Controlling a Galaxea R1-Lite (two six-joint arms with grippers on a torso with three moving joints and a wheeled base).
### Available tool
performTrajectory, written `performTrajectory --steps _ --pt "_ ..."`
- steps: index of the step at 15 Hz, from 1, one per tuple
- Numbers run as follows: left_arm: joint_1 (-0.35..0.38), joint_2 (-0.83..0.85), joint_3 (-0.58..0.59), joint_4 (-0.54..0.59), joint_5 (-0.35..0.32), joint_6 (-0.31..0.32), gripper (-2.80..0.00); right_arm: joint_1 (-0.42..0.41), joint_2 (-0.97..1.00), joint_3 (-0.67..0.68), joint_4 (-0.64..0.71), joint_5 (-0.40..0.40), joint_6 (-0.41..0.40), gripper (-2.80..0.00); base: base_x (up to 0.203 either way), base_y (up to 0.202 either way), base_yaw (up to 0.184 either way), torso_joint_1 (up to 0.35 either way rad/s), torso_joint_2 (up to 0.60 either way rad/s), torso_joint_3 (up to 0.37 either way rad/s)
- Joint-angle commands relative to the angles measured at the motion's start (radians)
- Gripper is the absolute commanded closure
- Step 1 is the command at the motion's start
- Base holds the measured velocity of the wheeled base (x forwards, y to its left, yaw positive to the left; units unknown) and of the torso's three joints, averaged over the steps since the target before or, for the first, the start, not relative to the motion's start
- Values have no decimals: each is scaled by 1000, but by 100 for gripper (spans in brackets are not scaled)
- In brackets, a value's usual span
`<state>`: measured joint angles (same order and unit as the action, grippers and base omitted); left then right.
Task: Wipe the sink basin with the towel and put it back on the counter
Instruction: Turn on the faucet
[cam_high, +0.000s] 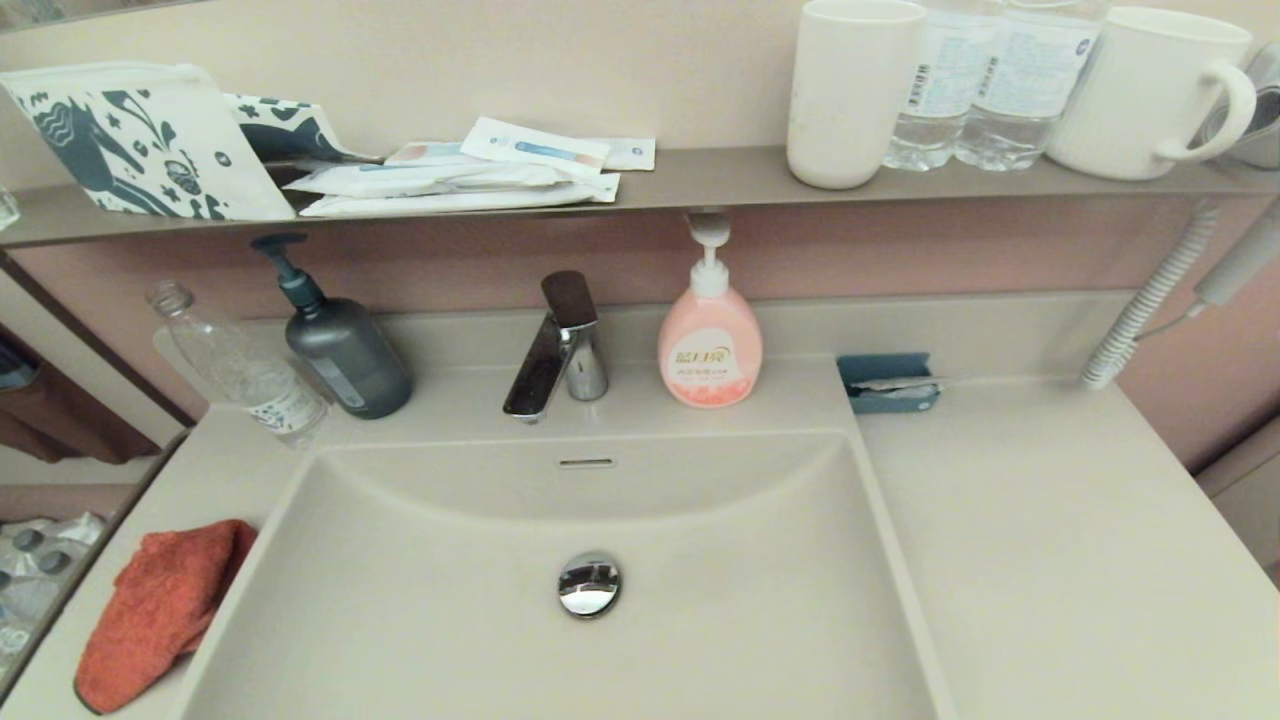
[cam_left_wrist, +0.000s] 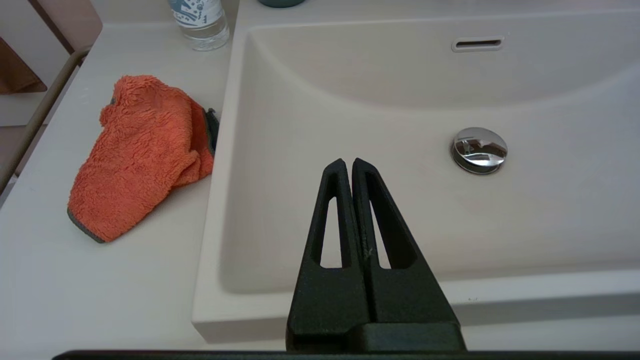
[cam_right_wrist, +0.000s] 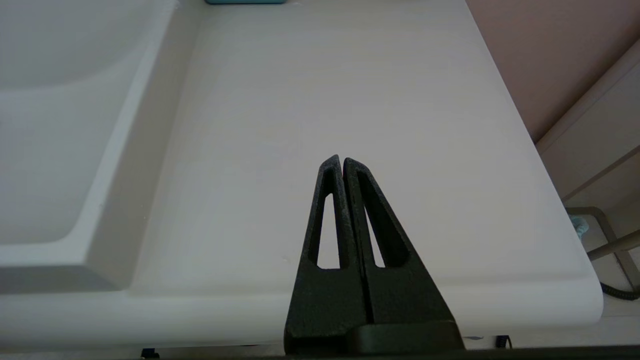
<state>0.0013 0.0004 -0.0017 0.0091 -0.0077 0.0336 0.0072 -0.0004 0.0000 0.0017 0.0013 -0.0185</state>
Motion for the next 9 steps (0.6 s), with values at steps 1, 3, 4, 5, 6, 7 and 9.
performTrajectory --steps 1,3,4,5,6,7,9 --pt "0 0 0 0 0 0 0 0 0 0 0 0 0 0 0 0 0 0 0 0" --pt "0 0 0 0 0 0 0 0 0 0 0 0 -1 0 0 0 0 0 0 0" --pt "0 0 0 0 0 0 0 0 0 0 0 0 -1 0 0 0 0 0 0 0" --pt "0 0 0 0 0 0 0 0 0 0 0 0 -1 0 0 0 0 0 0 0" --pt "0 0 0 0 0 0 0 0 0 0 0 0 0 0 0 0 0 0 0 0" --pt "0 0 0 0 0 0 0 0 0 0 0 0 0 0 0 0 0 0 0 0" --pt "0 0 0 0 0 0 0 0 0 0 0 0 -1 0 0 0 0 0 0 0"
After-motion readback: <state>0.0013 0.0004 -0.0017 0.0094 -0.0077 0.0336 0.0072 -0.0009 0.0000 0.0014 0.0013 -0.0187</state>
